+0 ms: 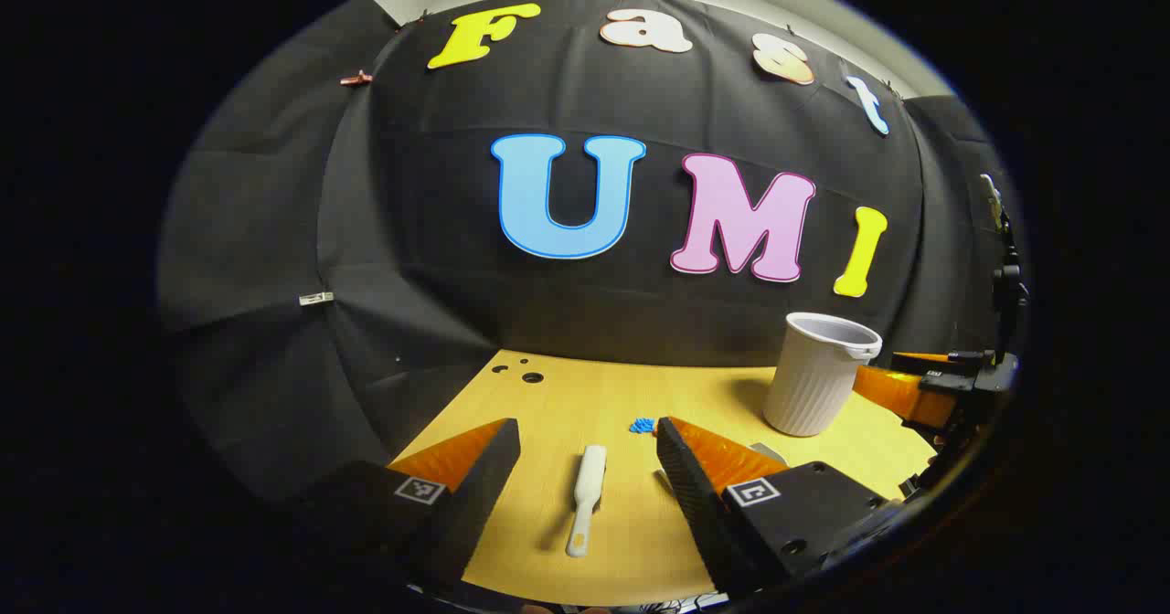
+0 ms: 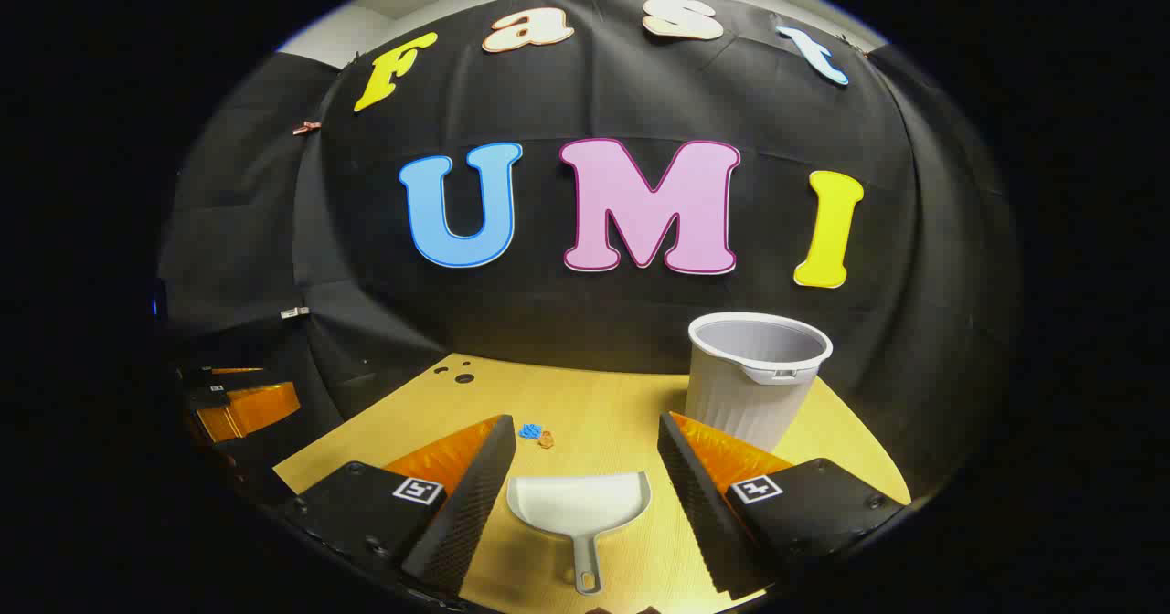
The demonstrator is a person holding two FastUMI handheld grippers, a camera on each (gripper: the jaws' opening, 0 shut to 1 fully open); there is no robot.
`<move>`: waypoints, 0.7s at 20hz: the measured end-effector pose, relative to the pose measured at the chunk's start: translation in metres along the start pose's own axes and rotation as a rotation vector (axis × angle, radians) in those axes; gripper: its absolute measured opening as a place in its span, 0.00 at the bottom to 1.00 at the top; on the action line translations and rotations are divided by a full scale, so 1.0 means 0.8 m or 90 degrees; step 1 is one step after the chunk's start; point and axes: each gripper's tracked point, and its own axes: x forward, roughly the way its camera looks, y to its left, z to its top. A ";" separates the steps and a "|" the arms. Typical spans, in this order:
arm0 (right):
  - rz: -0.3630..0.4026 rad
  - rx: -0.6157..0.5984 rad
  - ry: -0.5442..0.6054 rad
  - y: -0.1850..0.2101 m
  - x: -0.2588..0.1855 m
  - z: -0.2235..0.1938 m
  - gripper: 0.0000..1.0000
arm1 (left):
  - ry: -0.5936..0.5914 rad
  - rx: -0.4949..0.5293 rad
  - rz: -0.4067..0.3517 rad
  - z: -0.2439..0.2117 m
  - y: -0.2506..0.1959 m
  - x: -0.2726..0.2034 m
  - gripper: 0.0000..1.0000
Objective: Pick up the small broom and dustpan from the desktop, sweep the trash into the dustpan with the broom, and then empty the trash into the garbage bin.
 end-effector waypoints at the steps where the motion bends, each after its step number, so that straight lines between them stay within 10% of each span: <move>1: 0.000 0.000 0.000 0.000 0.000 0.000 0.98 | 0.003 0.000 -0.004 -0.003 0.002 0.001 0.96; 14: -0.013 0.007 0.044 -0.005 -0.006 -0.021 0.98 | 0.095 0.004 -0.049 -0.061 -0.009 0.025 0.96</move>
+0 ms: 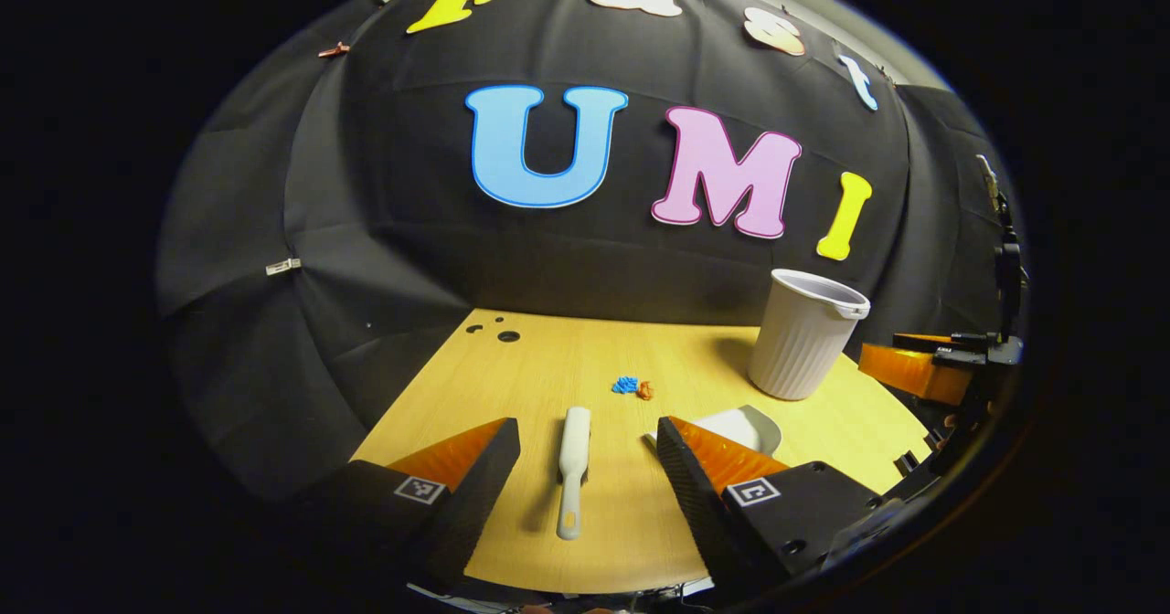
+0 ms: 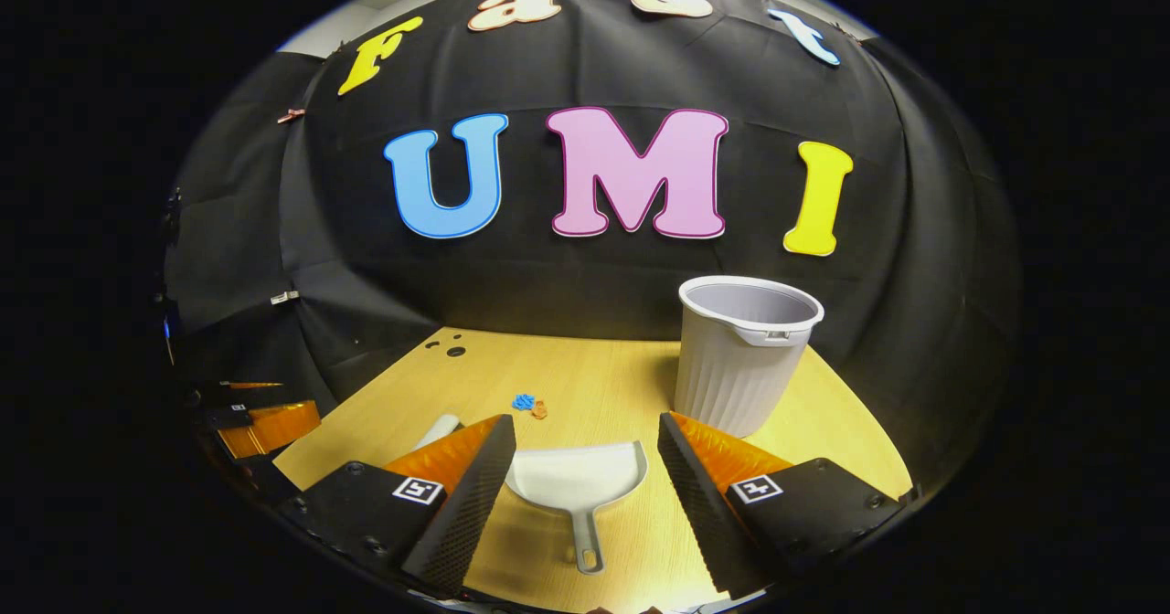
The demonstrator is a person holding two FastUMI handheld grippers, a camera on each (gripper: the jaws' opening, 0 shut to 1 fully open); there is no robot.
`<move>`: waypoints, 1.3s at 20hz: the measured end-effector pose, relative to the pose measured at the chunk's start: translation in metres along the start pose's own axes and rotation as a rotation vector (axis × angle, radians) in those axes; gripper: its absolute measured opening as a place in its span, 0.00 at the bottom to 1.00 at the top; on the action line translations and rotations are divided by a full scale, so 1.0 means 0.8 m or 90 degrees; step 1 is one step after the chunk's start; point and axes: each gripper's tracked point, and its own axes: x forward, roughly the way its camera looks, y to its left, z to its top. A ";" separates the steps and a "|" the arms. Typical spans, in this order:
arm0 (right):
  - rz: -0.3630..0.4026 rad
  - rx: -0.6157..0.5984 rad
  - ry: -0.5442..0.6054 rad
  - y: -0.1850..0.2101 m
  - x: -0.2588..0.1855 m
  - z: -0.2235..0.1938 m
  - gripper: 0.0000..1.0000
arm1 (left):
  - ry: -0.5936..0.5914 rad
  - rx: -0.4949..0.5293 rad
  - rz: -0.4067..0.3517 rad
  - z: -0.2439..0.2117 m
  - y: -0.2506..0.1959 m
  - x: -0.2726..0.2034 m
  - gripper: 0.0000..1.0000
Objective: Pick up the small broom and dustpan from the desktop, sweep the trash into the dustpan with the broom, and then empty the trash into the garbage bin.
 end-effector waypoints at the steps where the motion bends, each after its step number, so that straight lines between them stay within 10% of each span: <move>1: 0.000 -0.001 0.002 -0.001 0.000 -0.001 0.98 | 0.008 -0.002 -0.001 -0.005 0.000 0.003 0.96; 26: 0.015 0.045 0.175 -0.019 0.036 -0.130 0.98 | 0.471 0.037 0.037 -0.235 0.032 0.199 0.89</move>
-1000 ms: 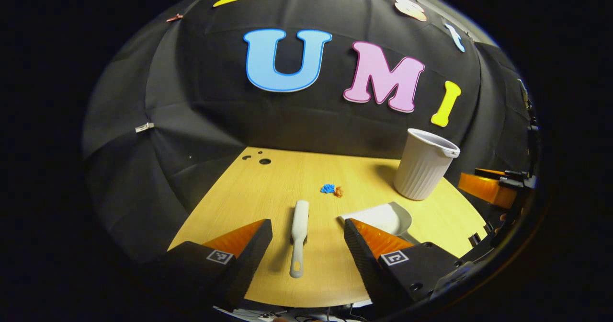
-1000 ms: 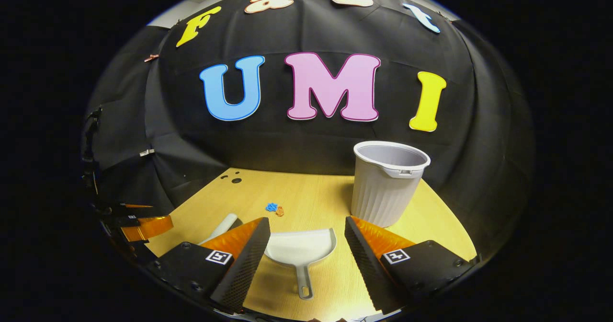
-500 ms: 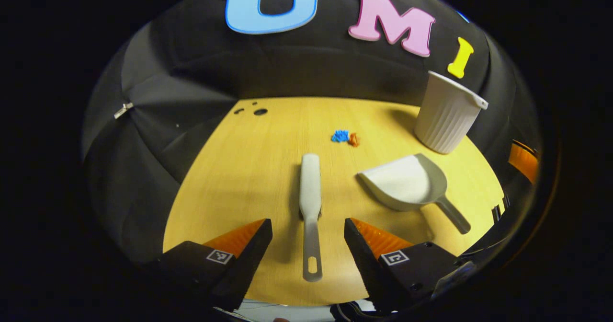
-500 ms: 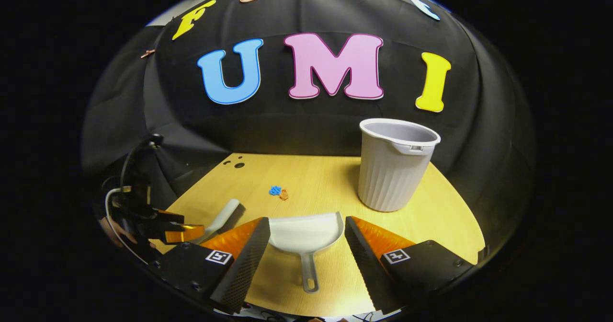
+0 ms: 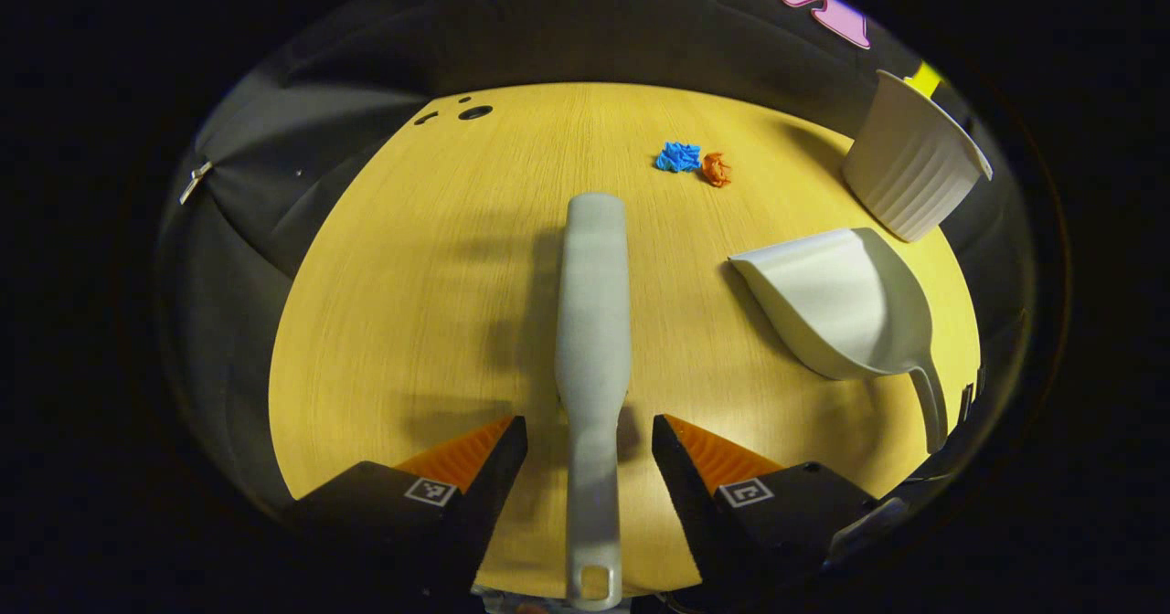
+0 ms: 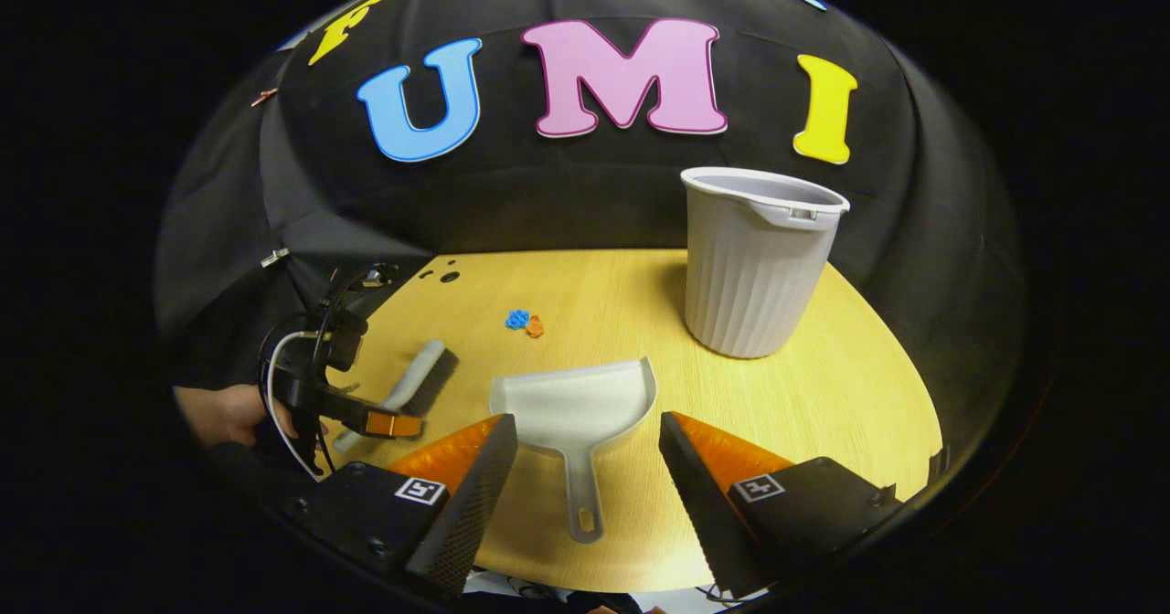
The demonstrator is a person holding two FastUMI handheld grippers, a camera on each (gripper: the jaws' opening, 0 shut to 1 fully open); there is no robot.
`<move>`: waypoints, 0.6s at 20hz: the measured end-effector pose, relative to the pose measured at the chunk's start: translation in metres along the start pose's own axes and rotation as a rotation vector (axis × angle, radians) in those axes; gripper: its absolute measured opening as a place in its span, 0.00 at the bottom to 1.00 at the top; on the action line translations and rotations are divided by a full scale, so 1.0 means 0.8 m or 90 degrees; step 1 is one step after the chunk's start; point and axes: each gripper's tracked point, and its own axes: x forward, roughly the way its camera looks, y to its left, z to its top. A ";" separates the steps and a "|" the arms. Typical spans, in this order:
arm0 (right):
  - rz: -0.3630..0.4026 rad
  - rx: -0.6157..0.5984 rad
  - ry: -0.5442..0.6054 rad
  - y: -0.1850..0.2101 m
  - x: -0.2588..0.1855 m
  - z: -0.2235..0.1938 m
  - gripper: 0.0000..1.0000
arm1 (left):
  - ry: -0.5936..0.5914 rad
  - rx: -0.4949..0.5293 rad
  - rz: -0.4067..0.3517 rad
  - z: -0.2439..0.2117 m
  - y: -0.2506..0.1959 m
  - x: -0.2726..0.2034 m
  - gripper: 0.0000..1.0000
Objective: Pick up the small broom and dustpan from the desktop, sweep the trash into the dustpan with the broom, and then empty the trash into the garbage bin.
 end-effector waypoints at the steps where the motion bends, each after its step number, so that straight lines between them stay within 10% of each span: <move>1: 0.000 0.005 0.008 -0.003 0.003 -0.004 0.98 | 0.003 0.001 0.000 0.000 -0.002 0.004 0.86; 12: 0.043 0.007 0.128 0.006 0.054 -0.061 0.99 | 0.019 -0.029 0.020 0.001 -0.002 0.022 0.31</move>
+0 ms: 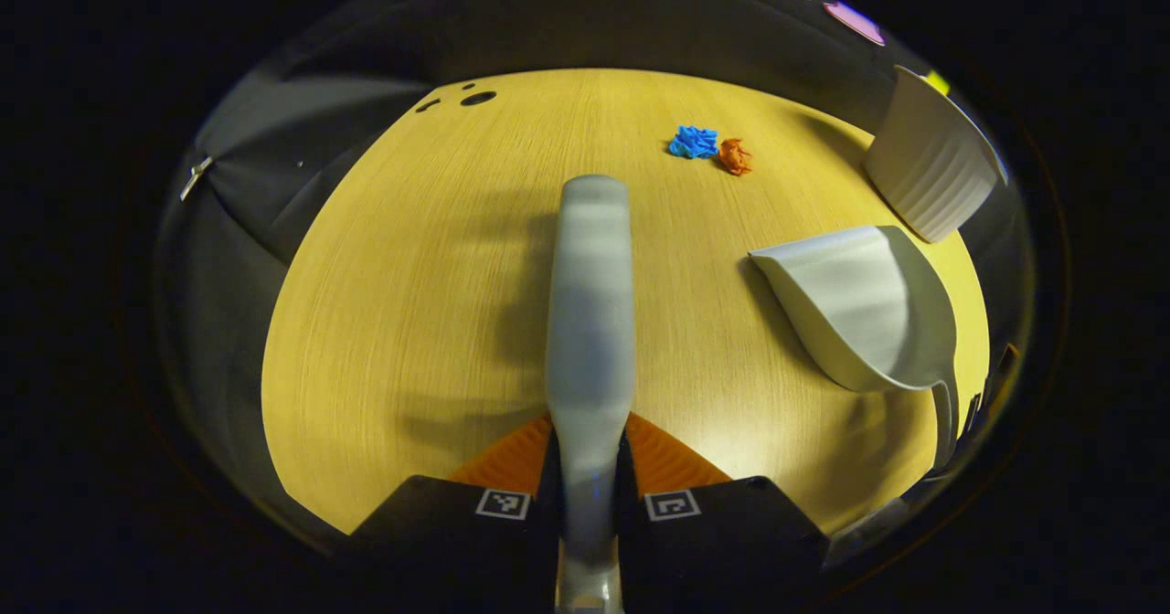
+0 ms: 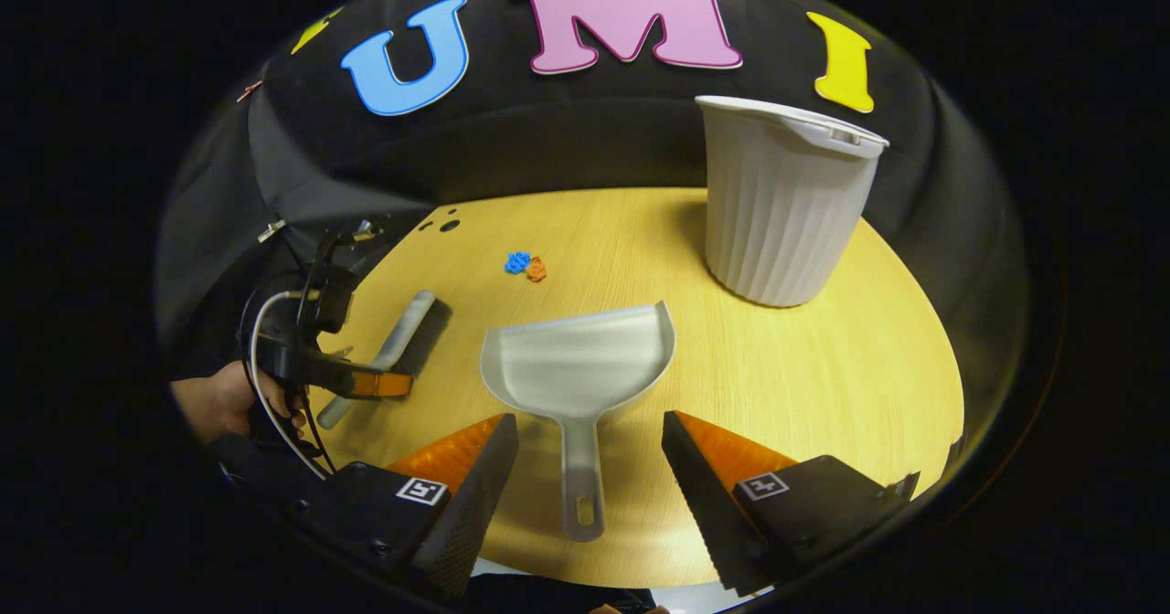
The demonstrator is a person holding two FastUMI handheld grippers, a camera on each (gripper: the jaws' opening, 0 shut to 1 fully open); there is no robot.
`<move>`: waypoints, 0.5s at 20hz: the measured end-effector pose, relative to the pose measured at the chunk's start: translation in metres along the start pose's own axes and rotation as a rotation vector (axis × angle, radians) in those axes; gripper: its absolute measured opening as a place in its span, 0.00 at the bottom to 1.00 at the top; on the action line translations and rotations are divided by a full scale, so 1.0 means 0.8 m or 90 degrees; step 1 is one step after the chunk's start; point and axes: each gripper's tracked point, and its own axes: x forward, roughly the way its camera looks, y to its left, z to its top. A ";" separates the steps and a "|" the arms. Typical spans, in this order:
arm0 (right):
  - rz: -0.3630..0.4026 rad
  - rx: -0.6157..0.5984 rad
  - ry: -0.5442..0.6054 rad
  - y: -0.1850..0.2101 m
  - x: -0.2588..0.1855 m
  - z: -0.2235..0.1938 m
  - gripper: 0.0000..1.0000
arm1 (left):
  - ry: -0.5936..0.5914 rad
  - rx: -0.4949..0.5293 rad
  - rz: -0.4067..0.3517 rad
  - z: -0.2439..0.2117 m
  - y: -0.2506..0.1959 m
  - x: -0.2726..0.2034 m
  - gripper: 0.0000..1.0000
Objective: Pick up the small broom and dustpan from the desktop, sweep the trash into the dustpan with the broom, and then empty the trash into the garbage bin.
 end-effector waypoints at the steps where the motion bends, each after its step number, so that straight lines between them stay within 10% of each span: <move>1: 0.003 -0.002 0.019 0.002 0.008 -0.006 0.99 | -0.004 0.005 -0.001 0.001 0.000 -0.001 0.31; 10: -0.015 -0.028 0.121 -0.011 0.056 -0.046 0.99 | -0.121 -0.008 -0.016 0.011 0.014 -0.066 0.25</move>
